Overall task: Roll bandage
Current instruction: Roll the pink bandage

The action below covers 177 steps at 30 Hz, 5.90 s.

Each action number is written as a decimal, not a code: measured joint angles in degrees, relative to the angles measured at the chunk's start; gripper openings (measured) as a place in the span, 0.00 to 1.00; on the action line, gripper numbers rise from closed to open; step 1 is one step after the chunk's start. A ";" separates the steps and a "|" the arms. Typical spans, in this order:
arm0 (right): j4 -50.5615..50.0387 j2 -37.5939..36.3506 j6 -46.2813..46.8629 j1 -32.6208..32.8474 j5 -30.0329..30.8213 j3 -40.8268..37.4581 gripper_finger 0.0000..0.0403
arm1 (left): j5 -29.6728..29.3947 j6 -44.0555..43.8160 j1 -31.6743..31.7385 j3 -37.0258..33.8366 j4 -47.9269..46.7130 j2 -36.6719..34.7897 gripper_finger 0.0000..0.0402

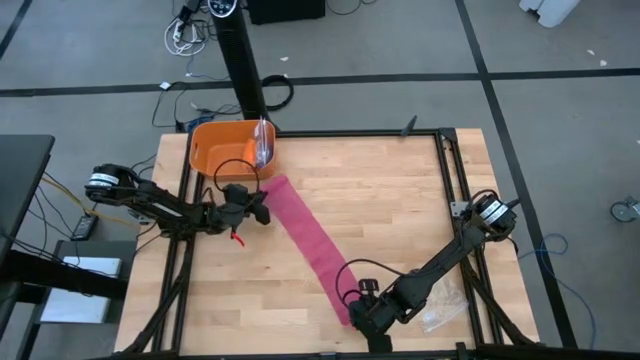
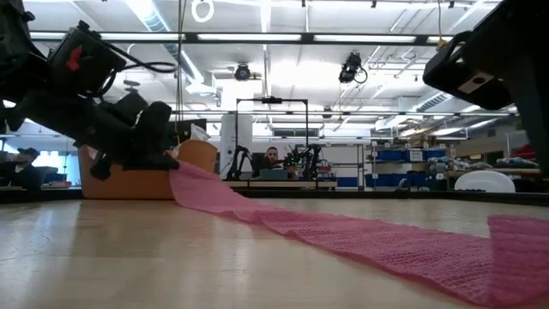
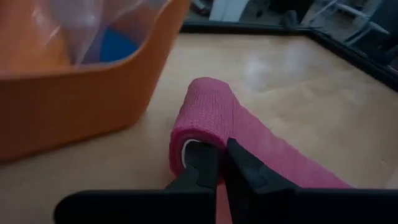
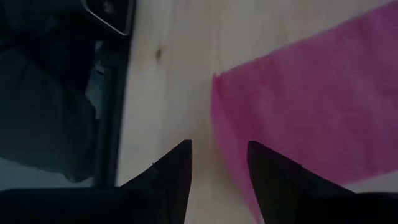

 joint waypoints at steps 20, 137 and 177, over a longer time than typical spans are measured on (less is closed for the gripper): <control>-3.68 -12.06 -0.03 -5.89 39.86 0.00 0.38 | 1.00 68.03 -20.44 1.22 35.86 0.02 0.04; 30.09 -16.75 -26.16 -15.39 27.97 0.00 0.35 | -14.56 107.61 -41.11 13.70 34.01 0.02 0.04; 33.91 -16.91 -23.85 -13.59 19.15 -0.02 0.45 | -7.65 109.03 -42.68 13.70 32.28 0.01 0.03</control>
